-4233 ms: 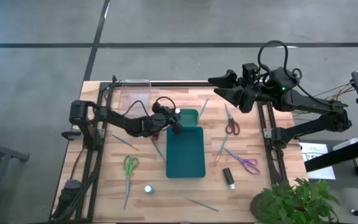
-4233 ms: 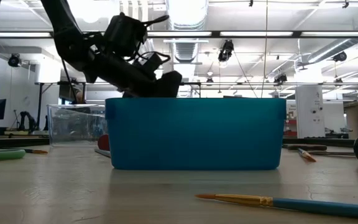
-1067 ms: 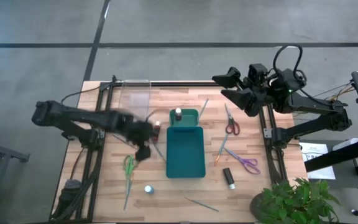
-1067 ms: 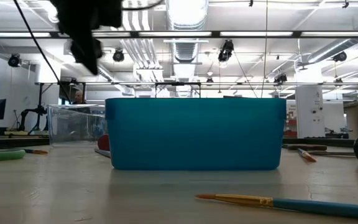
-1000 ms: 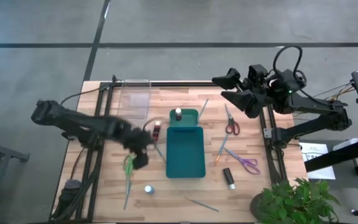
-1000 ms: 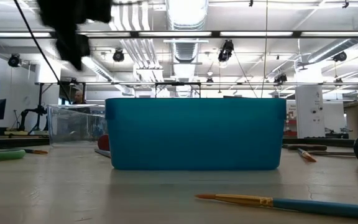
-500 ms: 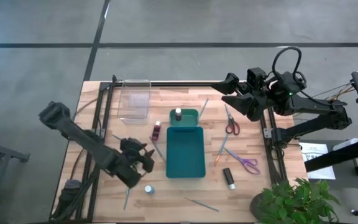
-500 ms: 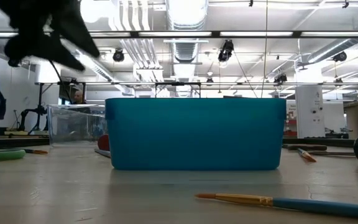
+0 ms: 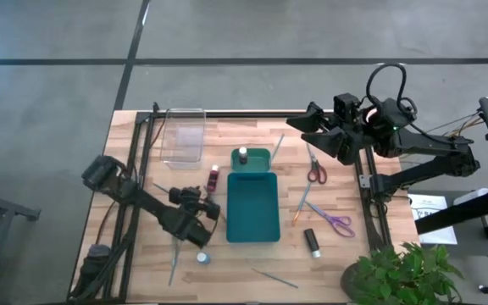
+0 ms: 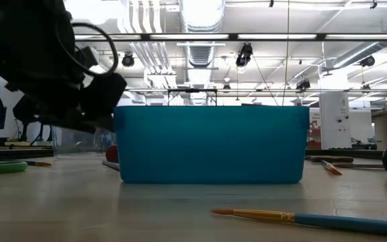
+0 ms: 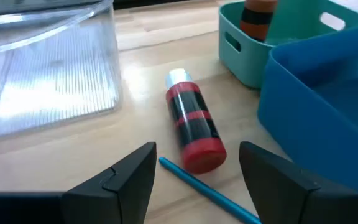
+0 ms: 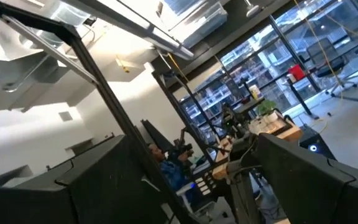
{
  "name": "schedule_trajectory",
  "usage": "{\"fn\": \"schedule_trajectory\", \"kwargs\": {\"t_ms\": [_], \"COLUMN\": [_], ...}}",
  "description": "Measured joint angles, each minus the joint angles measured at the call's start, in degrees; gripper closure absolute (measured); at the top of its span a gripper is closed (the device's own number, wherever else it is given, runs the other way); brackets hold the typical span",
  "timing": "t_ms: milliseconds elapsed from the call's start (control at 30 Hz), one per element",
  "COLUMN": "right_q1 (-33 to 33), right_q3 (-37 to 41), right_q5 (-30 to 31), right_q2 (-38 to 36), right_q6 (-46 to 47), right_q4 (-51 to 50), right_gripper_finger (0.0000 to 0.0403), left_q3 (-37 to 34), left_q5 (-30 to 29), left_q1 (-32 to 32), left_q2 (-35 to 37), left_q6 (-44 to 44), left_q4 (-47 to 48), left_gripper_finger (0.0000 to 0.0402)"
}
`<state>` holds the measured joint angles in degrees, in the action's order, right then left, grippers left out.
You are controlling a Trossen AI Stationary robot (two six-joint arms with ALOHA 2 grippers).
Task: Pick & Place Paint Supplies
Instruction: Put the red paint bottle into the green bin
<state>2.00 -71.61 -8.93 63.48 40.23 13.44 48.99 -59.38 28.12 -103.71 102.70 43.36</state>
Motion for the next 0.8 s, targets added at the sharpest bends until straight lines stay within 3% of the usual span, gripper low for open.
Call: {"fn": "schedule_trajectory", "kwargs": {"t_ms": [533,800], "right_q1": [0.0,0.0], "right_q3": [0.0,0.0], "right_q5": [1.4,1.6], "right_q2": [0.0,0.0], "right_q6": [-0.1,-0.1], "right_q4": [0.0,0.0], "right_gripper_finger": [0.0050,0.0050], "left_q3": [-0.1,-2.2], "left_q5": [4.2,7.0], "left_q1": [-4.1,-8.7], "left_q2": [0.0,0.1], "left_q6": [-3.7,-13.7], "left_q4": [-2.1,-12.7], "left_gripper_finger": [0.0161,0.0161]}}
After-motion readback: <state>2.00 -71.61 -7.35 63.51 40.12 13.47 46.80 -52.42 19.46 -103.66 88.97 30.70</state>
